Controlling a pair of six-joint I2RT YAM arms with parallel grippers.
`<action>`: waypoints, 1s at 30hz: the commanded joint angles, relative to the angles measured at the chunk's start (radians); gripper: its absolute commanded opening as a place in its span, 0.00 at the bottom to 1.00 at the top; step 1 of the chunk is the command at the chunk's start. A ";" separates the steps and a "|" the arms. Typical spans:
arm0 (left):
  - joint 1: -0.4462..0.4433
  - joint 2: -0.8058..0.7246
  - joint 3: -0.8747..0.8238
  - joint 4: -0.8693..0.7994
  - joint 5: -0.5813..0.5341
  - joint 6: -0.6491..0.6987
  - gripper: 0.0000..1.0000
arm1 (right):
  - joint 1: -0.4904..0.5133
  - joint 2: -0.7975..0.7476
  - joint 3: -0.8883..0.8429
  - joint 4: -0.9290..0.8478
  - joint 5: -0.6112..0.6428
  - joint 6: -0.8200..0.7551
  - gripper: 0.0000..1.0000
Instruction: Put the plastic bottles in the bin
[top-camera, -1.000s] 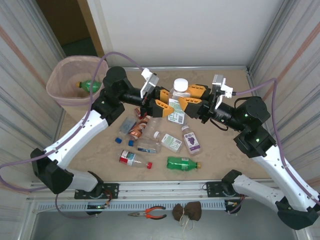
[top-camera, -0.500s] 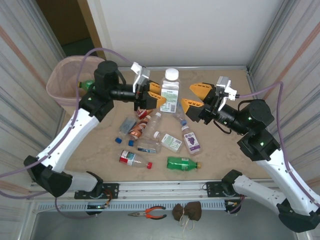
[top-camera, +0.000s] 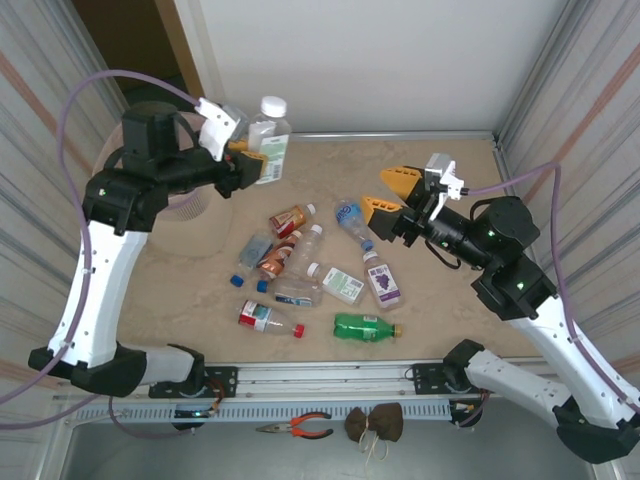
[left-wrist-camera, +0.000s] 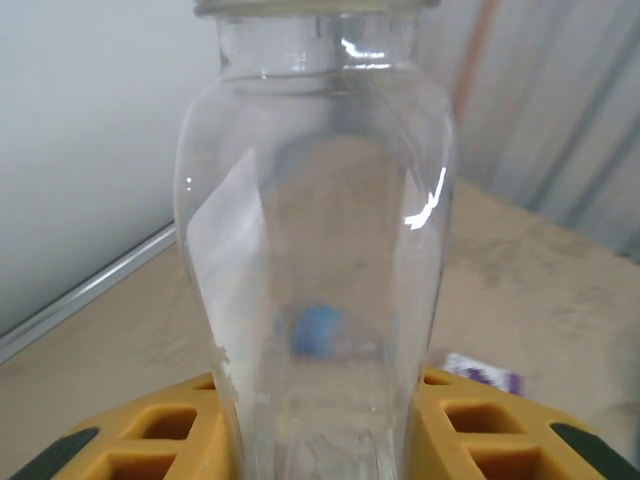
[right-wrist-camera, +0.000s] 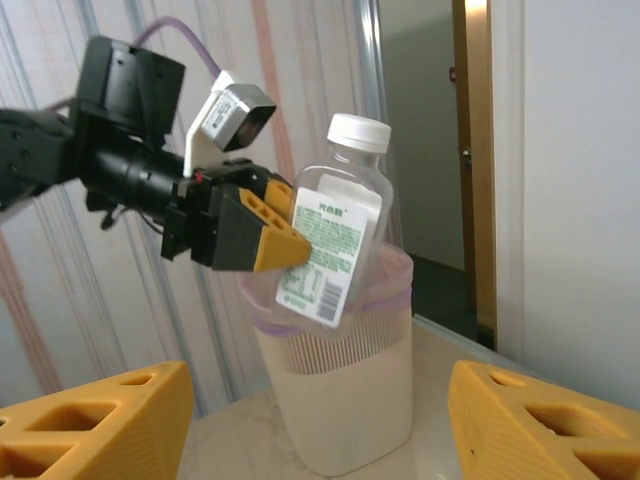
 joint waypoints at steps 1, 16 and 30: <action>0.038 0.034 0.083 -0.178 -0.261 0.066 0.38 | 0.009 0.009 -0.003 0.008 0.011 -0.034 0.67; 0.341 0.146 0.179 -0.236 -0.628 0.117 0.40 | 0.009 0.078 0.035 0.014 -0.013 -0.048 0.67; 0.430 0.260 -0.059 -0.112 -0.829 0.155 0.42 | 0.006 0.103 0.047 -0.015 -0.024 -0.048 0.67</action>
